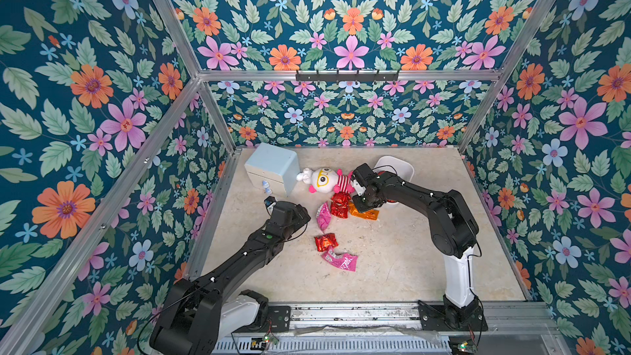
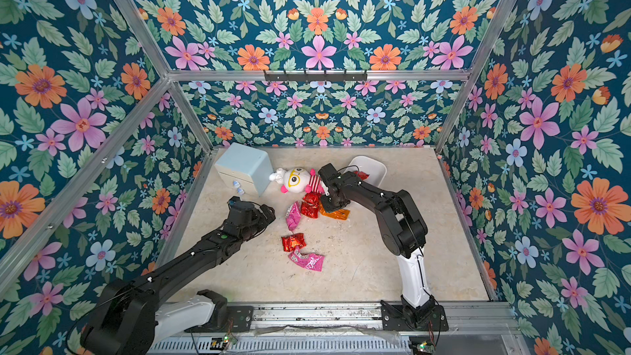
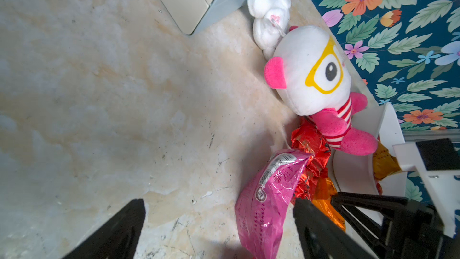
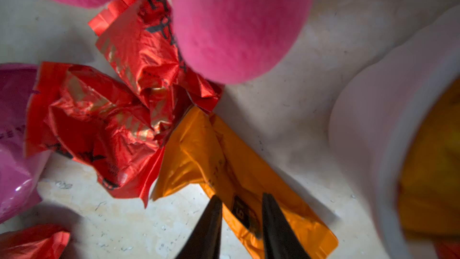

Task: Put the tea bags into the storage box
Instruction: Pick up the tea bag from the center of the board, then place the tea bag in the storage box.

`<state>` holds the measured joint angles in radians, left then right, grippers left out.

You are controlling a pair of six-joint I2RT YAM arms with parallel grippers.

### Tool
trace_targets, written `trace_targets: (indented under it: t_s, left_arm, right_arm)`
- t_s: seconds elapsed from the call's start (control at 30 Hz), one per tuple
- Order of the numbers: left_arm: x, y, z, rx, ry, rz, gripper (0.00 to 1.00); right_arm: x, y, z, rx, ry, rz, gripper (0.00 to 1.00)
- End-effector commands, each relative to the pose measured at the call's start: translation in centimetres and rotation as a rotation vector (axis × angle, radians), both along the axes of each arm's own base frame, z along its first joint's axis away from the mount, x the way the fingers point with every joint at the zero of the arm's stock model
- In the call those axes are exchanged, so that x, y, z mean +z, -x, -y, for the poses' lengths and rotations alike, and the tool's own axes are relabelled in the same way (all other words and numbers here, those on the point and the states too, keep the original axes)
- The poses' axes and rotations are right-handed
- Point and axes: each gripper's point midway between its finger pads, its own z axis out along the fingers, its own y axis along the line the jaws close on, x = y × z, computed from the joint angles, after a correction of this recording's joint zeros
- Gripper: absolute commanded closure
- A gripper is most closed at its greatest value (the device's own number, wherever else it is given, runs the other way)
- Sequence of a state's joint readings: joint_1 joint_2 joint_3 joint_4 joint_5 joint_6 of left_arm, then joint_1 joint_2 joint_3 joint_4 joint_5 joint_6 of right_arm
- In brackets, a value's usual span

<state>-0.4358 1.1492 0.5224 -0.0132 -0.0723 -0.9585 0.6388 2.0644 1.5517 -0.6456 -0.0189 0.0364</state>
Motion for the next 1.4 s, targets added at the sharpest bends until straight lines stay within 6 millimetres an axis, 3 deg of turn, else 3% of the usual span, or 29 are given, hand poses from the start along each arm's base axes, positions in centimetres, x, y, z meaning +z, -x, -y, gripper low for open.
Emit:
trace_targets:
  t_s: [0.0, 0.17, 0.4, 0.53, 0.7, 0.8, 0.83, 0.93, 1.13, 1.17, 1.27, 1.37]
  left_arm:
    - [0.2, -0.2, 0.2, 0.000, 0.017, 0.012, 0.01]
    - [0.1, -0.2, 0.1, 0.002, 0.013, 0.012, 0.01]
    - [-0.2, 0.1, -0.1, 0.007, 0.006, 0.003, 0.01]
    - [0.2, -0.1, -0.1, 0.004, -0.002, 0.013, 0.01]
    - [0.6, -0.9, 0.6, -0.030, -0.010, 0.014, 0.01]
    - [0.8, -1.6, 1.5, -0.061, 0.002, 0.012, 0.01]
    - [0.8, -1.8, 1.9, -0.073, 0.009, 0.011, 0.01]
    - [0.7, -2.2, 2.9, -0.103, 0.024, 0.006, 0.01]
    - [0.0, -2.2, 4.2, -0.149, 0.041, -0.023, 0.01]
    - [-0.1, -2.1, 4.3, -0.153, 0.042, -0.026, 0.01]
    - [0.0, -1.9, 4.2, -0.155, 0.038, -0.028, 0.01]
    - [0.2, -1.6, 3.8, -0.147, 0.029, -0.023, 0.01]
  right_arm:
    - [-0.6, 0.3, -0.2, 0.005, -0.004, -0.011, 0.81]
    - [-0.8, 1.0, -0.2, 0.016, 0.000, -0.011, 1.00]
    - [0.1, 3.8, -0.7, 0.031, -0.061, -0.048, 1.00]
    - [2.6, 5.9, -0.8, 0.007, -0.158, -0.065, 1.00]
    - [7.2, 5.9, 0.0, -0.070, -0.228, 0.029, 1.00]
    - [9.8, 3.8, 1.4, -0.191, -0.220, 0.126, 1.00]
    - [12.0, 3.2, 1.9, -0.227, -0.253, 0.168, 1.00]
    - [14.8, 0.6, 3.8, -0.349, -0.318, 0.218, 1.00]
    - [17.9, -6.0, 10.4, -0.572, -0.351, 0.345, 1.00]
    - [16.5, -7.4, 11.3, -0.604, -0.336, 0.326, 1.00]
    - [15.3, -10.5, 14.2, -0.702, -0.355, 0.319, 1.00]
    - [13.6, -12.7, 15.1, -0.755, -0.408, 0.277, 1.00]
